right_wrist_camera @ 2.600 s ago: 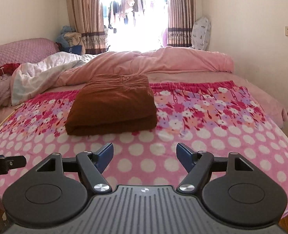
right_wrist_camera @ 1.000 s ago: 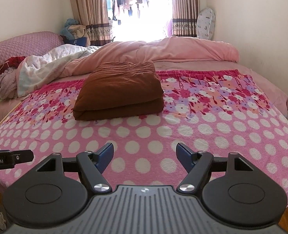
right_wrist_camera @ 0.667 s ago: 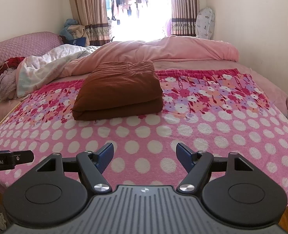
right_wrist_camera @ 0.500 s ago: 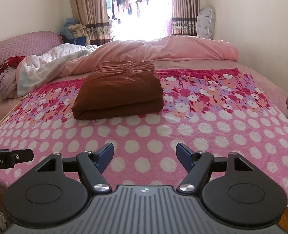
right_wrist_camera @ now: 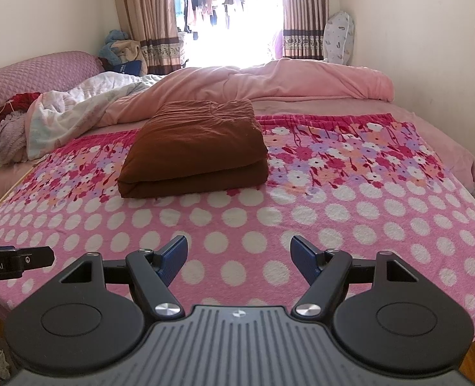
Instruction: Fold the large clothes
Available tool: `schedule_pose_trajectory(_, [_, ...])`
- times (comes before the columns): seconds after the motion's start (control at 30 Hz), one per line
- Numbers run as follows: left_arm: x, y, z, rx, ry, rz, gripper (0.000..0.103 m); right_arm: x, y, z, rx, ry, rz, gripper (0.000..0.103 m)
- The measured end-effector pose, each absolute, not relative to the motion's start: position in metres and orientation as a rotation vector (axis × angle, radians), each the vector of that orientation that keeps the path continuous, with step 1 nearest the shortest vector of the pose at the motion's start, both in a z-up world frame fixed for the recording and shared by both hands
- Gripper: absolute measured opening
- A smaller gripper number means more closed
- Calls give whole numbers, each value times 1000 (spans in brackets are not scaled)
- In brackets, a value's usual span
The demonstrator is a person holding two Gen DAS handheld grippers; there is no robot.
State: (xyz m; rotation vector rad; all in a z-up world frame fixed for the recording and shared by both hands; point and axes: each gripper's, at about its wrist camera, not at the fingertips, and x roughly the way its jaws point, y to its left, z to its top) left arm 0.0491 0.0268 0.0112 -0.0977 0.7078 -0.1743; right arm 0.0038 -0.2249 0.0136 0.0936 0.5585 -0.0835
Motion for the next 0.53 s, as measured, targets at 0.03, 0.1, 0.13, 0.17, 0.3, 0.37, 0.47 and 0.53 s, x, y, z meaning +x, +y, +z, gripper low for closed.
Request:
schedule_pose_trajectory(0.03, [49, 27, 11, -98, 708, -175, 78, 4, -225, 13, 93, 558, -83, 86])
schedule_pose_trajectory(0.1, [49, 27, 11, -99, 710, -175, 78, 4, -226, 13, 93, 558, -84, 86])
schedule_pose_trajectory(0.13, [50, 27, 11, -98, 710, -174, 78, 4, -226, 13, 93, 558, -84, 86])
schedule_pose_trajectory(0.17, [50, 27, 11, -97, 710, -173, 78, 4, -226, 13, 93, 558, -83, 86])
schedule_pose_trajectory(0.3, [50, 26, 12, -95, 711, -172, 78, 4, -225, 13, 93, 558, -84, 86])
schedule_pose_trajectory(0.37, [51, 26, 12, -92, 709, -171, 78, 4, -225, 13, 93, 558, -83, 86])
schedule_pose_trajectory(0.47, [51, 25, 12, -91, 710, -168, 78, 4, -226, 13, 93, 561, -84, 86])
schedule_pose_trajectory(0.53, [52, 26, 11, -97, 713, -167, 78, 5, -227, 13, 93, 562, -84, 86])
